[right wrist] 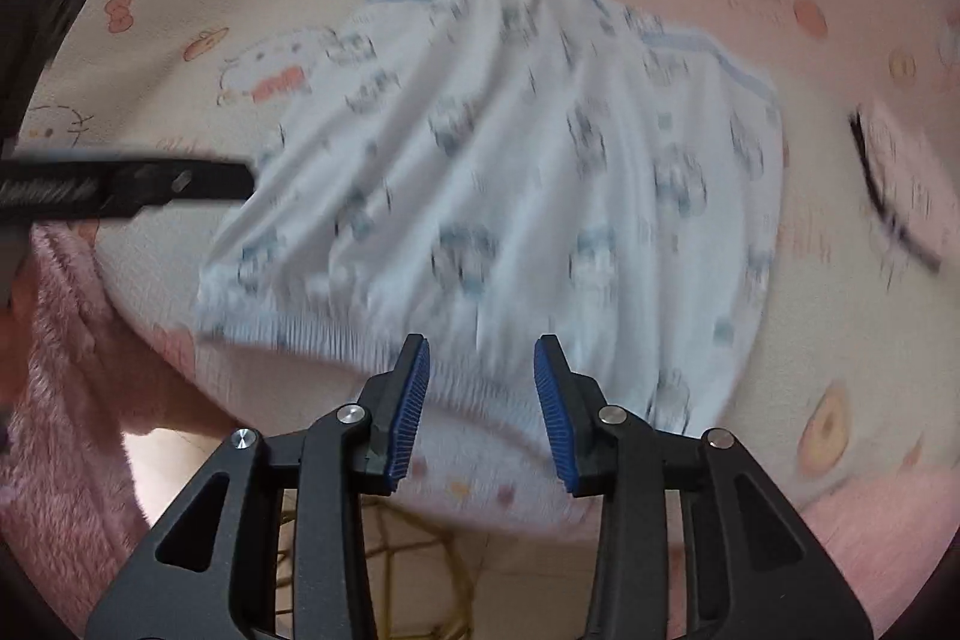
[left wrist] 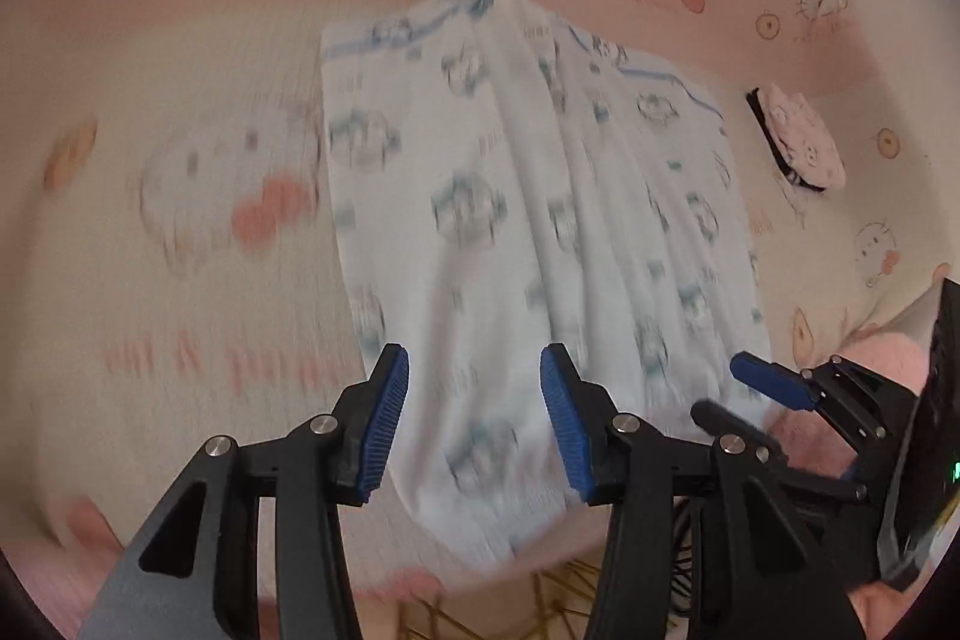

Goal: Fold clothes

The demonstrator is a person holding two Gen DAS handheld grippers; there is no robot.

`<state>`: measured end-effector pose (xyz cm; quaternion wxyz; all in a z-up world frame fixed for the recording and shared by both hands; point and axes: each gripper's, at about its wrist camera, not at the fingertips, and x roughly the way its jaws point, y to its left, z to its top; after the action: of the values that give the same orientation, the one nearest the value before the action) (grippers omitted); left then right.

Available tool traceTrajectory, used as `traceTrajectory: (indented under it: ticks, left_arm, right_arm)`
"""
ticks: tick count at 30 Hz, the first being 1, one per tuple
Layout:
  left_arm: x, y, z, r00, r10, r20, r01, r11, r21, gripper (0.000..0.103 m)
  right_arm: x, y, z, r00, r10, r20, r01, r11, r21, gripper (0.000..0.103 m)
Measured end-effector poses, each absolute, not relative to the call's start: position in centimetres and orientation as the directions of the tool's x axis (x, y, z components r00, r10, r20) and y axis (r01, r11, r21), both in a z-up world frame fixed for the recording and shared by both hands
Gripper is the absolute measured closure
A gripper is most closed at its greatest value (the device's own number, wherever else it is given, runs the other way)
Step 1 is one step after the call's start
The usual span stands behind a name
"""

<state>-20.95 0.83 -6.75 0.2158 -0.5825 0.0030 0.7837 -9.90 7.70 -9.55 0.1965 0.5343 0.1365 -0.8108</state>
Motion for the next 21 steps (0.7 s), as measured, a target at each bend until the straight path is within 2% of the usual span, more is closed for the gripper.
traceTrajectory:
  ticks: [6, 13, 19, 21]
  left_arm:
    - [-28.3, 0.5, -6.9, -0.275, 0.257, -0.927, -0.306, -0.937, -0.169, 0.055]
    - [-35.5, -2.7, -8.2, -0.327, 0.189, -0.926, -0.24, -0.964, -0.111, 0.055]
    - [-39.2, -5.6, -10.6, -0.281, 0.231, -0.931, -0.186, -0.965, -0.184, 0.055]
    - [-39.9, -5.6, -11.8, -0.242, 0.282, -0.928, -0.172, -0.954, -0.245, 0.055]
  right_arm:
    - [-12.6, 10.6, -8.0, -0.354, -0.184, -0.917, 0.496, -0.868, -0.018, 0.066]
    - [-17.3, 19.9, -6.0, -0.328, -0.245, -0.912, 0.382, -0.918, 0.109, 0.066]
    - [-24.5, 20.9, -4.4, -0.366, -0.279, -0.888, 0.286, -0.942, 0.178, 0.065]
    - [-26.7, 19.3, -4.3, -0.376, -0.303, -0.876, 0.298, -0.934, 0.195, 0.06]
